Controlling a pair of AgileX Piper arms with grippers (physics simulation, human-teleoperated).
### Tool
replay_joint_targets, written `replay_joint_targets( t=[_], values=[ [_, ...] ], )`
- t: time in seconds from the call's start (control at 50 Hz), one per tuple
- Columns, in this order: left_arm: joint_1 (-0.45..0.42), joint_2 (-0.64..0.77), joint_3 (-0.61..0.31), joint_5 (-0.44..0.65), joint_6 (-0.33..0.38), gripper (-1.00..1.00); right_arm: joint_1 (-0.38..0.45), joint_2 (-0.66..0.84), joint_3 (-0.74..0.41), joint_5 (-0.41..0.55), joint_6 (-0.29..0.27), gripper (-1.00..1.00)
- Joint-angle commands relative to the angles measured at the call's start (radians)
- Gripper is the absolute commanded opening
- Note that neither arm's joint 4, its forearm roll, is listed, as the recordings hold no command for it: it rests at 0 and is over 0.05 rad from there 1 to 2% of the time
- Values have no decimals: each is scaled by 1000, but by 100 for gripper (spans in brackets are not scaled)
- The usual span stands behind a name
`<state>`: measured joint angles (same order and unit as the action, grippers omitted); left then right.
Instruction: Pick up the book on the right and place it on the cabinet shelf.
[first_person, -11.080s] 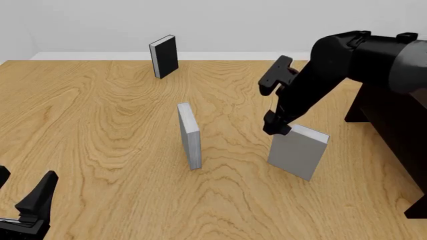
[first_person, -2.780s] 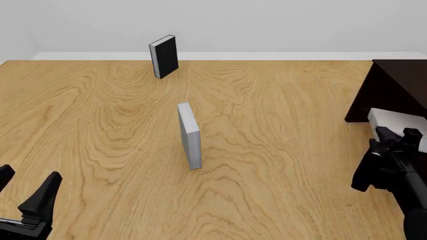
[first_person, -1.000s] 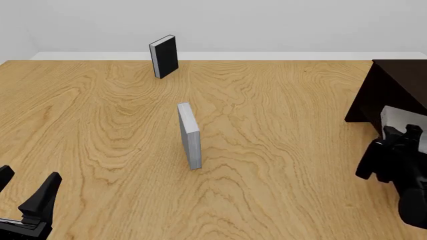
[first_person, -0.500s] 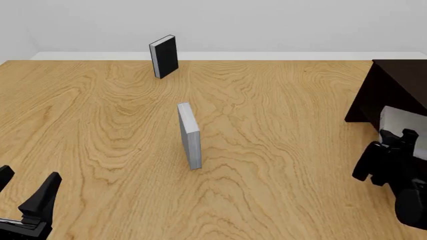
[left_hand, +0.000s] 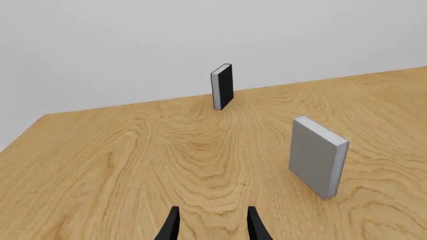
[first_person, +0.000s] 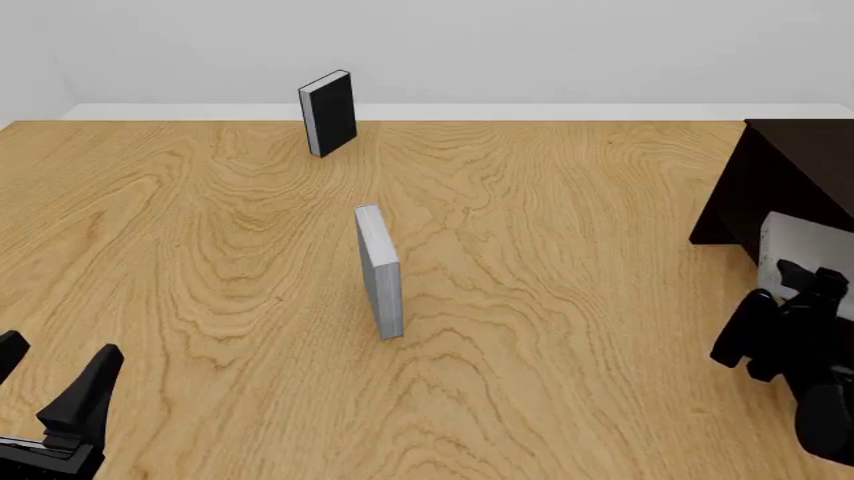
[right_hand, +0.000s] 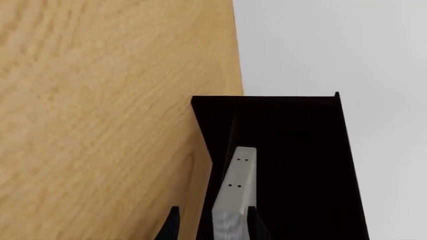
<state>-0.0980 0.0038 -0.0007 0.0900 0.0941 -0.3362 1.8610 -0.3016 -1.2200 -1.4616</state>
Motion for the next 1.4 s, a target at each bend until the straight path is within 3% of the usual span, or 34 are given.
replay_joint_targets(
  t=[0.02,0.24,0.62,1.4],
  values=[
    [-3,0,0,1,-1,100,8,-22,14,0,1,100],
    [-3,0,0,1,0,100,35,-107,22,0,-5,100],
    [-2,-1,0,3,-4,100,110,-85,11,0,26,100],
    [-2,0,0,0,-3,100,74,-108,-3,0,32,100]
  ],
)
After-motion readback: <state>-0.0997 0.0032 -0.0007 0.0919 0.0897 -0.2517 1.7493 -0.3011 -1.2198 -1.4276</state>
